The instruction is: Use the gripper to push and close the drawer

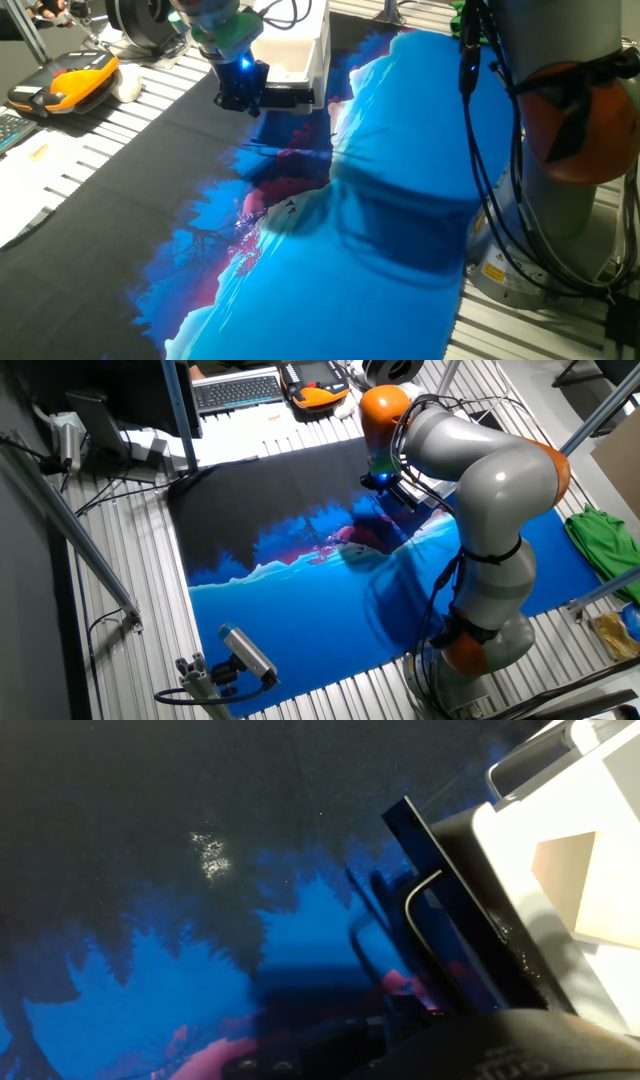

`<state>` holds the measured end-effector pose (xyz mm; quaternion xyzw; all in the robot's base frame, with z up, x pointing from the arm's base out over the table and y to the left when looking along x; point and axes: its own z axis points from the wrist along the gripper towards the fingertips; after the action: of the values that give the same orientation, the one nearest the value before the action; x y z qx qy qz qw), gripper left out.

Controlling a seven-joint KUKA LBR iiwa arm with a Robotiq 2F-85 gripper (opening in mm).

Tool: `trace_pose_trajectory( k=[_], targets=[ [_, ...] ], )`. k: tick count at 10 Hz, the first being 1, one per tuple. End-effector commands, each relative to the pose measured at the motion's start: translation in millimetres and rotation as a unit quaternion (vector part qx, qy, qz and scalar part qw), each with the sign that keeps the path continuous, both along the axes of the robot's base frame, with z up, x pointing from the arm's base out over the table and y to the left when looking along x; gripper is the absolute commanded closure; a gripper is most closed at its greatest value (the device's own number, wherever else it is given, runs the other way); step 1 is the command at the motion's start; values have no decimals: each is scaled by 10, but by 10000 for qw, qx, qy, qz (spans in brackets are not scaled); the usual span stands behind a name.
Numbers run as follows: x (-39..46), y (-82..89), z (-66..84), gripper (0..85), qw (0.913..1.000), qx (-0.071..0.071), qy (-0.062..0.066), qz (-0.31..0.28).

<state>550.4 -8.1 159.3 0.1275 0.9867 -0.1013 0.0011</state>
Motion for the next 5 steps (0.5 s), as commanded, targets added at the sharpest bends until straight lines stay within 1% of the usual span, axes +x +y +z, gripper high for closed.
trace_pose_trajectory(
  k=[1, 2, 3, 5],
  targets=[
    [2, -7, 0, 850, 10000, -5, 2, 8],
    [8, -17, 3, 850, 10000, -12, 6, 31],
    [14, -30, 7, 850, 10000, -75, 6, 60],
    [29, -65, 18, 850, 9999, -132, -1, 89]
  ],
)
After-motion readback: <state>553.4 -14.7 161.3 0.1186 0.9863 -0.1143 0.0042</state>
